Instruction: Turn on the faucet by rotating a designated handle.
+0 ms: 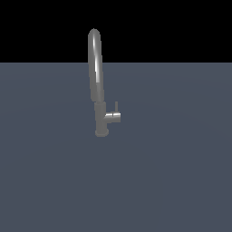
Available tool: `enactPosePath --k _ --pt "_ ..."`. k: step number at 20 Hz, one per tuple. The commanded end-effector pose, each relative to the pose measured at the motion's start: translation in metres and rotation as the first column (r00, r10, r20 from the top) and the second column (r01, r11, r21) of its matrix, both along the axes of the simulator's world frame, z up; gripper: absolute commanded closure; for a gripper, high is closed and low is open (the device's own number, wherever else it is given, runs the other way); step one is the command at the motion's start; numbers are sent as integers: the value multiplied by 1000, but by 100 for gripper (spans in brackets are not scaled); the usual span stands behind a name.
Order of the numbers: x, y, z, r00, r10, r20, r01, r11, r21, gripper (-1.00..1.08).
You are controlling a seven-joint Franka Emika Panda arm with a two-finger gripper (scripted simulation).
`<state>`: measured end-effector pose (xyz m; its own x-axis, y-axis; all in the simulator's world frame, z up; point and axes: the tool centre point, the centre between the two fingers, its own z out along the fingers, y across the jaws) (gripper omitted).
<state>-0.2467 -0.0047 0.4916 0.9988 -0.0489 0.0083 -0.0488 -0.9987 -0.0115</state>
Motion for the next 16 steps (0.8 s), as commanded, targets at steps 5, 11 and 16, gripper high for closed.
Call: enactPosePath --k 5,11,16 --pt "2 0 -1 1000 -5 -5 5 1000 5 108" --pt "14 1 -4 999 -29 -35 30 999 30 108" --pt "31 2 -9 995 -65 -80 71 995 67 108"
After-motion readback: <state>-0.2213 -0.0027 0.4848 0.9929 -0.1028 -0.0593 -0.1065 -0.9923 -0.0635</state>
